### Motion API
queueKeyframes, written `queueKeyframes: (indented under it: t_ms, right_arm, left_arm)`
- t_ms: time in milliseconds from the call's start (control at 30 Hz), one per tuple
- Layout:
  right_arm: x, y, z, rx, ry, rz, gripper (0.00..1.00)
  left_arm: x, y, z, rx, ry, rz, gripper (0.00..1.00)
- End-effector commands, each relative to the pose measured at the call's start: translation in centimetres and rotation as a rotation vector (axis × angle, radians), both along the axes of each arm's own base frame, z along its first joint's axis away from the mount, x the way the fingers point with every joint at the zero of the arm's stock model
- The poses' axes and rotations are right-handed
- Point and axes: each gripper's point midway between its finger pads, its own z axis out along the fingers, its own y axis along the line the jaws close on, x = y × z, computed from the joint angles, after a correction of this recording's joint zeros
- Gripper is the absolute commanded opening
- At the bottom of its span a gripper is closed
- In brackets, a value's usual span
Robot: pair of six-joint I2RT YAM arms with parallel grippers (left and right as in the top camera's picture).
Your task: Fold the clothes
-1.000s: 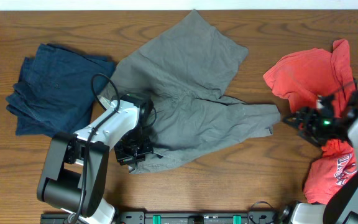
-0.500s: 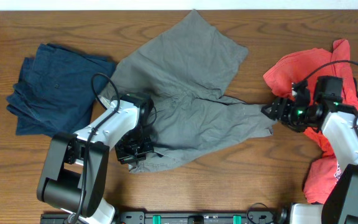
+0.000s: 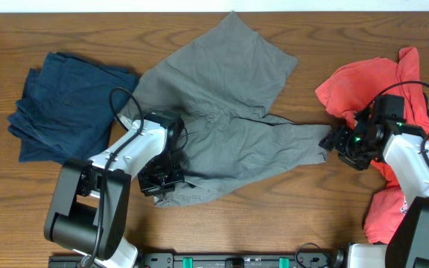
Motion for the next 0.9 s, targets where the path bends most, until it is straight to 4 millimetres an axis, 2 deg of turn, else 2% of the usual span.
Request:
queueKeyframes:
  t_ms: [0,133,233,267,333,367,567,633,733,867]
  right_arm:
    - [-0.1,0.6,-0.2,0.024,0.012,-0.018,0.63]
    - [0.2,1.0,-0.1,0.025,0.007,-0.019,0.61]
    - [0.4,1.3,-0.1,0.024,0.001,-0.016,0.5]
    - [0.4,1.2,-0.1,0.023,0.002,-0.027,0.4]
    - [0.6,1.0,-0.1,0.018,0.0,-0.047,0.11]
    - [0.6,0.9,-0.2,0.012,0.002,-0.055,0.01]
    - [0.7,0.9,-0.1,0.007,-0.006,-0.044,0.01]
    - [0.4,0.8,0.6,0.002,-0.008,-0.03,0.01]
    - [0.3,0.0,2.8,-0.015,-0.047,-0.046,0.01]
    - [0.3,-2.1,7.9,-0.076,-0.178,-0.104,0.01]
  left_arm:
    - [0.1,-0.1,0.3,-0.021,-0.013,-0.01,0.06]
    - [0.1,-0.1,0.3,-0.021,-0.013,-0.01,0.06]
    - [0.1,-0.1,0.3,-0.021,-0.013,-0.01,0.06]
    - [0.1,-0.1,0.3,-0.021,-0.013,-0.01,0.06]
    - [0.1,-0.1,0.3,-0.021,-0.013,-0.01,0.06]
    - [0.1,-0.1,0.3,-0.021,-0.013,-0.01,0.06]
    - [0.2,-0.2,0.5,-0.023,-0.02,-0.01,0.06]
    - [0.2,-0.2,1.1,-0.027,-0.031,-0.011,0.06]
    - [0.2,-0.2,2.6,-0.042,-0.07,-0.015,0.06]
    - [0.0,-0.2,5.6,-0.083,-0.18,-0.029,0.06]
